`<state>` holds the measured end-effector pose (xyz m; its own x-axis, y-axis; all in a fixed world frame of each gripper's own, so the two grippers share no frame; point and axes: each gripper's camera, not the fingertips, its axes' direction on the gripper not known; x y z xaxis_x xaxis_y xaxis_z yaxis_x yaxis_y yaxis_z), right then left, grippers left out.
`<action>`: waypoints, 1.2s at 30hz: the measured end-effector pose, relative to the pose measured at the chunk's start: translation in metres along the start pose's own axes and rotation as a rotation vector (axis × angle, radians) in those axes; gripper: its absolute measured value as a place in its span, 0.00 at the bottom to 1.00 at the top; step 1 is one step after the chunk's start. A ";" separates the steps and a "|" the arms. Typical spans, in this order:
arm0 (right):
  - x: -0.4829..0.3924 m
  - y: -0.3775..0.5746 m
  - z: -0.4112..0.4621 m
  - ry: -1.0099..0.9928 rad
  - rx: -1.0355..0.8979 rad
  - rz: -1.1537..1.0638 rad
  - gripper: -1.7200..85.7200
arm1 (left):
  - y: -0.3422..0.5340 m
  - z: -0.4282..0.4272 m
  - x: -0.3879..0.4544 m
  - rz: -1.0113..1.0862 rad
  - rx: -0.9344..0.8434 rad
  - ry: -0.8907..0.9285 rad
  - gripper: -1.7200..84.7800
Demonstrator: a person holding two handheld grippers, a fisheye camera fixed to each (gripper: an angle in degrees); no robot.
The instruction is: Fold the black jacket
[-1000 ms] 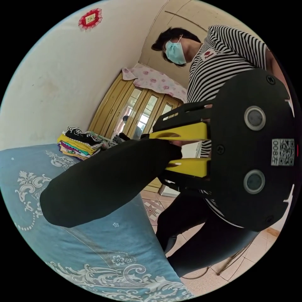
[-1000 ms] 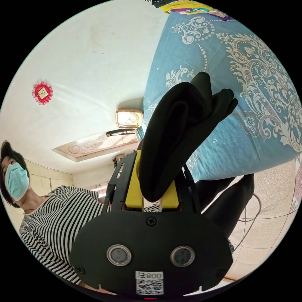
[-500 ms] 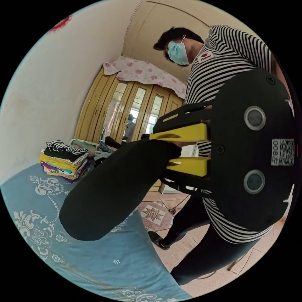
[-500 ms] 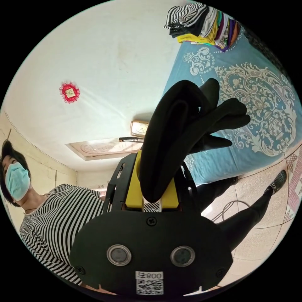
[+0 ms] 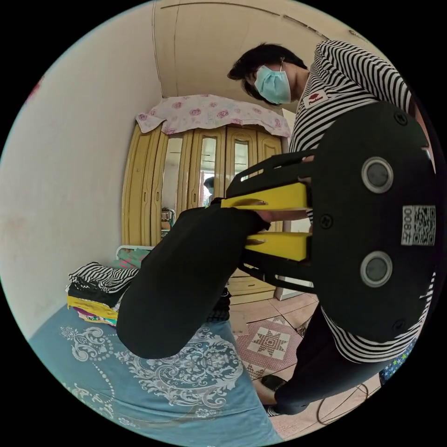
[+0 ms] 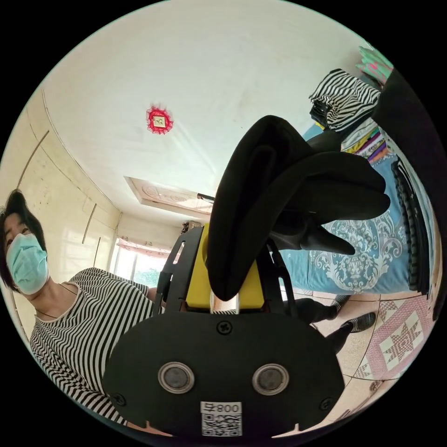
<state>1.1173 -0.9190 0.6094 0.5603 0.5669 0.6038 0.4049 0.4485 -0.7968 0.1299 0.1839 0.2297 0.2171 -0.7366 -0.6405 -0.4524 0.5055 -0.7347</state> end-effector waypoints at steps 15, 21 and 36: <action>-0.025 -0.118 -0.111 0.079 0.040 -0.095 0.11 | -0.156 0.133 -0.054 0.174 -0.019 0.054 0.12; -0.021 -0.203 -0.182 0.053 0.073 -0.154 0.11 | -0.246 0.211 -0.062 0.283 0.011 0.047 0.11; 0.006 -0.490 -0.414 0.066 0.005 -0.435 0.11 | -0.496 0.485 -0.115 0.567 0.232 0.057 0.11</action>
<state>1.2213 -1.4218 0.9942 0.3841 0.2791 0.8801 0.6096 0.6393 -0.4688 0.7487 0.2361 0.5595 -0.0519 -0.3446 -0.9373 -0.2828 0.9052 -0.3171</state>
